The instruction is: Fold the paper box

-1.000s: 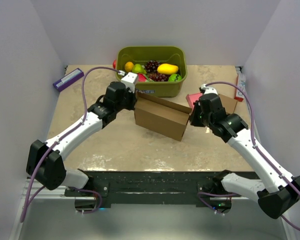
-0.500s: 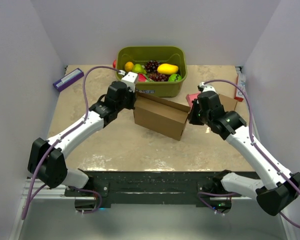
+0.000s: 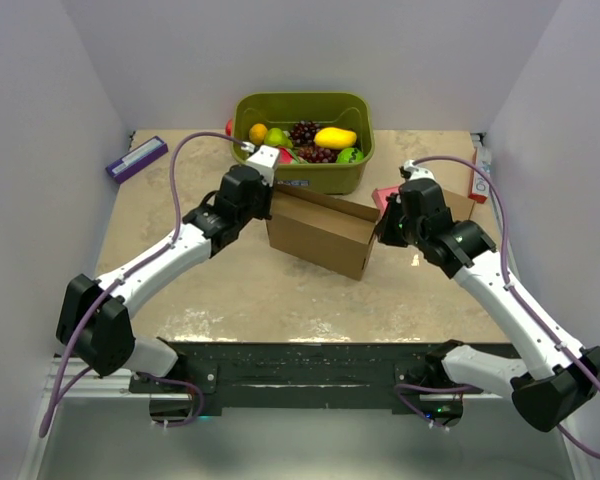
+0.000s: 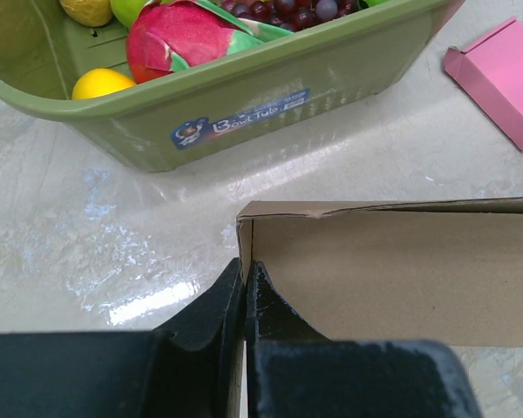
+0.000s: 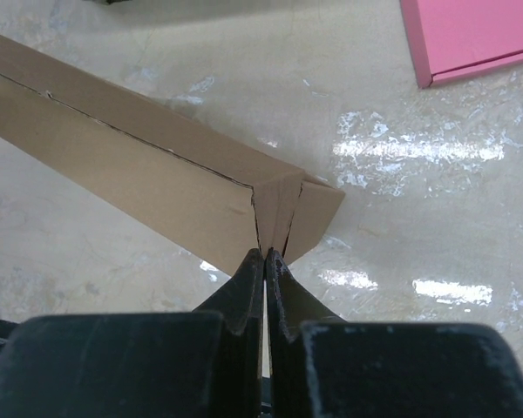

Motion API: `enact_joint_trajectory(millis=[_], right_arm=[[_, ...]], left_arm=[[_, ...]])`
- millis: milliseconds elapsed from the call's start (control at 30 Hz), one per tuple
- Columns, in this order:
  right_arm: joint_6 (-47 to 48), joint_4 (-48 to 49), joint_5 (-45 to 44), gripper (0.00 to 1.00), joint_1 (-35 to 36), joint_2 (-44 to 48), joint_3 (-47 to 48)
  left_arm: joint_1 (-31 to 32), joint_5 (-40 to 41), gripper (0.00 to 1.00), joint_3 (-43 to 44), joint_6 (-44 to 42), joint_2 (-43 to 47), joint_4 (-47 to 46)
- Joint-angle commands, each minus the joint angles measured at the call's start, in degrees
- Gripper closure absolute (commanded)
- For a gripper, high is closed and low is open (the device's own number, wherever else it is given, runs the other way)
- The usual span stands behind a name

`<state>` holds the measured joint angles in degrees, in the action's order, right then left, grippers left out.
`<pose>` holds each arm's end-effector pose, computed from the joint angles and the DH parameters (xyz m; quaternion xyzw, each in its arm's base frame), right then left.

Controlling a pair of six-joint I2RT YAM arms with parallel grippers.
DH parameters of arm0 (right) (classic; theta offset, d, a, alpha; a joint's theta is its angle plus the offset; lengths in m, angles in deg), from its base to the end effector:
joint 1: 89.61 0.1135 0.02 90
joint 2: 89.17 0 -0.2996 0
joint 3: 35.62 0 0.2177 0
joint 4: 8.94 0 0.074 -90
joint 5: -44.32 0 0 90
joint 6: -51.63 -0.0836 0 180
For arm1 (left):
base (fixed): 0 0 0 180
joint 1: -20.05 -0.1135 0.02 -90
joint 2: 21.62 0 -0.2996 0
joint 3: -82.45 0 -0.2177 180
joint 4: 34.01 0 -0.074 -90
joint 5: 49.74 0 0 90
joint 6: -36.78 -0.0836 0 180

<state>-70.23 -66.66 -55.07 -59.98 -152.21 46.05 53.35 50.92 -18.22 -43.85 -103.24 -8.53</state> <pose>0.1909 0.0929 0.3514 0.0527 0.8990 0.1555 0.4059 0.2860 -0.1694 0.3284 0.1298 0.8439 -0.1131 0.5082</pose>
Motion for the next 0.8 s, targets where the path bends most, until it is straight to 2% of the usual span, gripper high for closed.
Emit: enact_joint_trajectory(millis=[0,333,767], right_arm=[[-2.33,5.59,2.53,1.00,-0.54,0.82,2.27],[-4.53,9.02,3.15,1.00,-1.50,1.52,-0.10],[-4.36,9.99,3.24,1.00,-1.68,1.52,-3.44]], left_arm=[[1.77,3.67,1.00,-0.49,-2.42,-1.96,4.15],[4.41,8.77,1.00,-0.49,-4.36,-3.19,4.32],[4.67,8.42,1.00,-0.31,-4.09,-2.84,4.41]])
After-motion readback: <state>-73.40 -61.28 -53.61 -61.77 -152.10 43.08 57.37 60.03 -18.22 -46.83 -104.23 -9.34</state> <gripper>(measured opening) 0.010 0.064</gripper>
